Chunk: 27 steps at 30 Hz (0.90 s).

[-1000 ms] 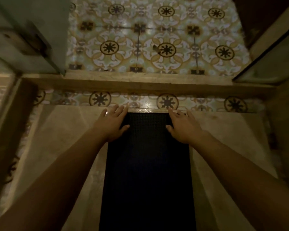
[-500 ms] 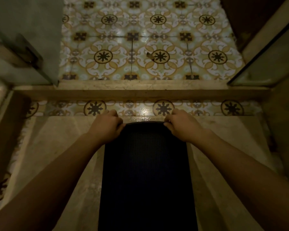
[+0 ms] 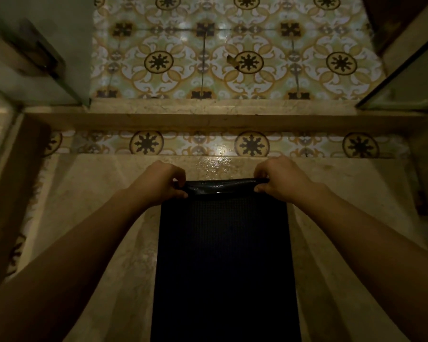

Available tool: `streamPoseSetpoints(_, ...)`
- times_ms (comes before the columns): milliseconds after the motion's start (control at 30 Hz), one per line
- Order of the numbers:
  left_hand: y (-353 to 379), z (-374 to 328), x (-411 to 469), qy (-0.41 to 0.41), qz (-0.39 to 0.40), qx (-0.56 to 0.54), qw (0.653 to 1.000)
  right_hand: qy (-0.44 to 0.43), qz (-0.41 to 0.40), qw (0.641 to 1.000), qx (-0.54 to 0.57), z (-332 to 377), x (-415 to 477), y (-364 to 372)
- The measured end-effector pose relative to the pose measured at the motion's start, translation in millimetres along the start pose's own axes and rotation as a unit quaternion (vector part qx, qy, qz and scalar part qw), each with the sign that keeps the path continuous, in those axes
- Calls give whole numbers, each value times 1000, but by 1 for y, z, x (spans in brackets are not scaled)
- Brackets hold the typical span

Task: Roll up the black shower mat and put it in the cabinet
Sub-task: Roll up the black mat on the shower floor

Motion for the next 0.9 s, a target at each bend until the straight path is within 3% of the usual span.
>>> streamPoseSetpoints(233, -5, -14, 10, 6, -33, 60, 998, -24, 26, 997, -75, 13, 3, 0)
streamPoseSetpoints(400, -22, -18, 19, -14, -107, 85, 991, -22, -39, 995, -84, 16, 8, -20)
streamPoseSetpoints(700, -15, -26, 29, 10, -98, 122, 988, -27, -45, 994, -92, 12, 4, -3)
streamPoseSetpoints(900, -5, -31, 5, 31, -170, 128, 977, -57, -103, 983, -140, 23, -13, 3)
Point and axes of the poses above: each hand's wrist, its own x-axis towards the middle knuckle, its own y-axis out of the palm, z = x × y, the point moved 8 cm from there along x, towards the middle knuckle, and after that the axes turned 4 degrees about z, right-handed, at the moved point
